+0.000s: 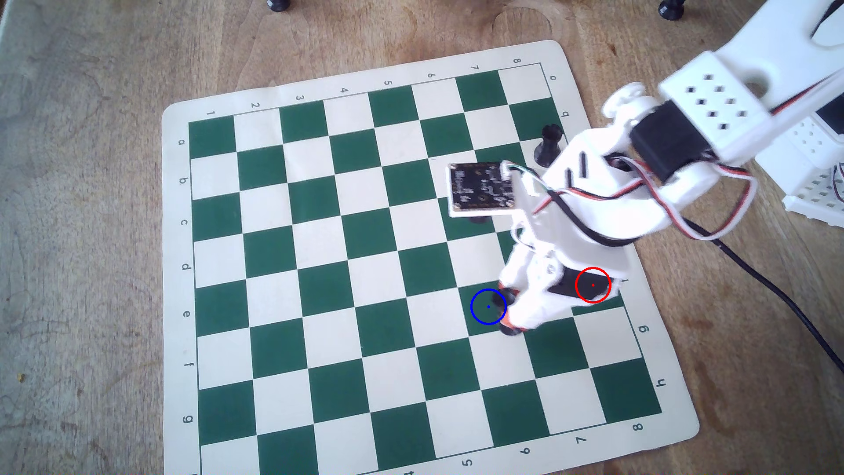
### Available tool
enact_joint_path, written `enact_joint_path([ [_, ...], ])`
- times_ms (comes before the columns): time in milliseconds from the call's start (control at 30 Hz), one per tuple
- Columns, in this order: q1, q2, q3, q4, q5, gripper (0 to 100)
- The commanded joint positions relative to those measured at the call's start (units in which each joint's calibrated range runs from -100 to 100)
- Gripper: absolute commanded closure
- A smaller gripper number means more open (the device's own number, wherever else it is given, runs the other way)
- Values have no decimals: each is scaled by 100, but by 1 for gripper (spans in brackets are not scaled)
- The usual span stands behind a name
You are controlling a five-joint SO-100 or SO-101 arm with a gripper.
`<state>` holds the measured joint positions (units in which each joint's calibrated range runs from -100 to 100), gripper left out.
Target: Move the chess piece from red to blue
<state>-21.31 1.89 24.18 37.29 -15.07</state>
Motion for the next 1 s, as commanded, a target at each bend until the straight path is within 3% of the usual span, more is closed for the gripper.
enact_joint_path([
  [0, 148, -155, -341, -240, 117, 100],
  [967, 305, -70, 574, -1100, 200, 100],
])
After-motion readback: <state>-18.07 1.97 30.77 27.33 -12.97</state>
